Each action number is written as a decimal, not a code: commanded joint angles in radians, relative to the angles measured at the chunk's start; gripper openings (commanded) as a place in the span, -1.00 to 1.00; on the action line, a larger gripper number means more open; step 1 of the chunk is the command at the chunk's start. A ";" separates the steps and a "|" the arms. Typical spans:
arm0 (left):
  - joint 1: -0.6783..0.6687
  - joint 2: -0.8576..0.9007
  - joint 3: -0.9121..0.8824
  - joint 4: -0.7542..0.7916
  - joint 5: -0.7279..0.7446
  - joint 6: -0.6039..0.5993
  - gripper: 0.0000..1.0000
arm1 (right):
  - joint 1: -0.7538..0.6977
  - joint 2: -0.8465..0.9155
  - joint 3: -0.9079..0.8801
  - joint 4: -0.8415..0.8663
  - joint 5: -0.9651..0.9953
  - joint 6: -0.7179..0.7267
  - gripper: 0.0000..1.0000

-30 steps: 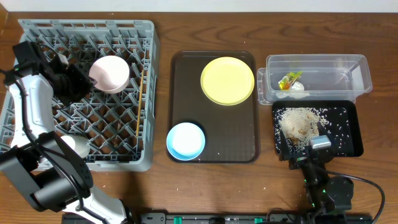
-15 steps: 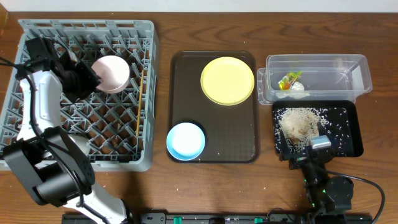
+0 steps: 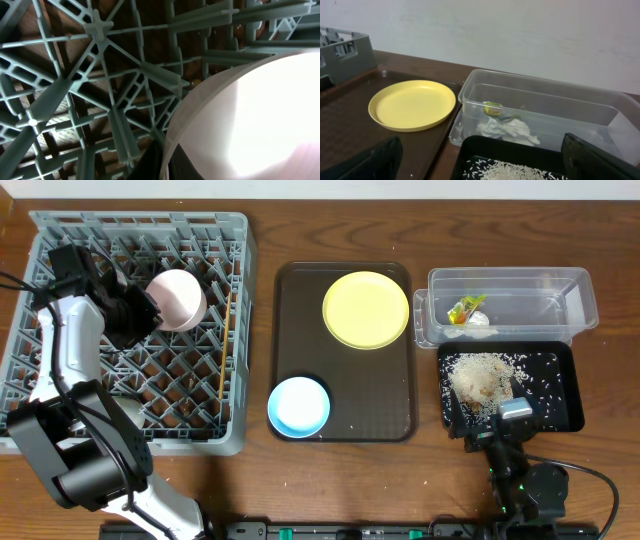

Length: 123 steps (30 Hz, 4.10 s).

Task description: Sort waste into correct bins and load items into the dishwasher

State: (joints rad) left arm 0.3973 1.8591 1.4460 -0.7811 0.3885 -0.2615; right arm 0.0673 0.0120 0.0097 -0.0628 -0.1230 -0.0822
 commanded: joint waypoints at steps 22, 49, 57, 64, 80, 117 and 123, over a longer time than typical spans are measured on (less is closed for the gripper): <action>-0.478 -0.136 0.028 0.172 -1.209 0.210 -0.85 | -0.008 -0.005 -0.004 0.000 0.002 -0.009 0.99; -0.600 0.052 0.028 0.467 -1.535 0.499 -0.85 | -0.008 -0.005 -0.004 0.000 0.002 -0.009 0.99; -0.603 0.132 0.028 0.474 -1.612 0.505 -0.85 | -0.008 -0.005 -0.004 0.000 0.002 -0.009 0.99; -0.644 0.171 0.028 0.477 -1.639 0.516 -0.85 | -0.008 -0.005 -0.004 0.000 0.002 -0.009 0.98; -0.689 0.168 0.028 0.488 -1.744 0.576 -0.85 | -0.008 -0.005 -0.004 0.000 0.002 -0.009 0.99; -0.787 0.145 0.011 0.410 -1.718 0.496 0.08 | -0.008 -0.005 -0.004 0.000 0.002 -0.009 0.98; -0.826 0.027 0.011 0.168 -1.264 0.203 0.08 | -0.008 -0.005 -0.004 0.000 0.002 -0.009 0.98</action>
State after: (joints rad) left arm -0.4362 1.9793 1.4528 -0.5713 -1.1233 0.1356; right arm 0.0673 0.0120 0.0097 -0.0624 -0.1226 -0.0822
